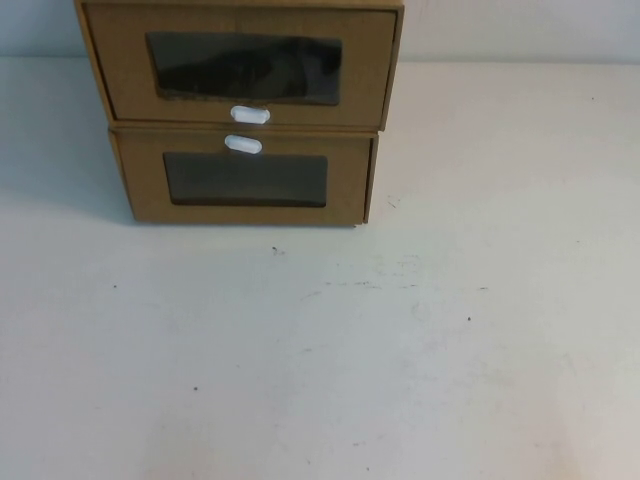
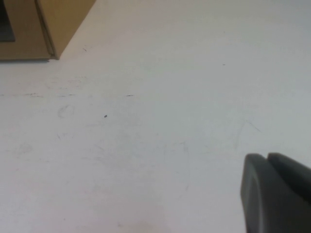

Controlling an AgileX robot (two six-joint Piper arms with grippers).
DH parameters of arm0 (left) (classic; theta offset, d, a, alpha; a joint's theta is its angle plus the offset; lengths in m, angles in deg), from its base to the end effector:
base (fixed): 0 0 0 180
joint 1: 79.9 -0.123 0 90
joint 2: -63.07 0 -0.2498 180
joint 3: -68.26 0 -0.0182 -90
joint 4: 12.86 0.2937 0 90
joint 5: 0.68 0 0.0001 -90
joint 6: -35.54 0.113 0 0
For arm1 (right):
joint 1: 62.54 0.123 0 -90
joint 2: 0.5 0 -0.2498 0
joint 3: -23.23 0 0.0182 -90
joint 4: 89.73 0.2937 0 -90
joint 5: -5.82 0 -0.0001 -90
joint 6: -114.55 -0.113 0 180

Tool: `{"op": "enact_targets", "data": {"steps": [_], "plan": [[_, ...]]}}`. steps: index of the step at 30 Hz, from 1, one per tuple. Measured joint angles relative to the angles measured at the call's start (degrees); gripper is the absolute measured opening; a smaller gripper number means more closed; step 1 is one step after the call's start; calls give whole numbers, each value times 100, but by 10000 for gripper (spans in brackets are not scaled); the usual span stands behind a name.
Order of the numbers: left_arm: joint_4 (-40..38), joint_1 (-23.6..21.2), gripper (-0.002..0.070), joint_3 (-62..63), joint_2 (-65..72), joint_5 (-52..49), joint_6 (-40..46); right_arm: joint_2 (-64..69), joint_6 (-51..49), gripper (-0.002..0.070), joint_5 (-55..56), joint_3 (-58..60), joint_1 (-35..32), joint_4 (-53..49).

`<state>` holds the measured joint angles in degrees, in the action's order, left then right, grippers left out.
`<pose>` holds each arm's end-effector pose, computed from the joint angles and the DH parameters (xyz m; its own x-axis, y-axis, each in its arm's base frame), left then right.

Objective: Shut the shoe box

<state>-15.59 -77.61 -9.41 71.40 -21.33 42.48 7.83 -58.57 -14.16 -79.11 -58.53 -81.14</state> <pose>0.1526 -0.0080 0.1654 -0.2808 0.0877 -0.9557 0.0777 0.9946 0.0685 0.1523 0.0165 0.1671 -0.2734 0.0018 -0.9619 -0.1131 0.9930 0.0340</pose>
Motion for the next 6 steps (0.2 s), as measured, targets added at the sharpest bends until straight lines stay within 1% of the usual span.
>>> {"op": "enact_targets", "data": {"steps": [6], "plan": [[4, 0, -5, 0, -13, 0, 0, 0, 0, -13, 0, 0, 0, 0]]}}
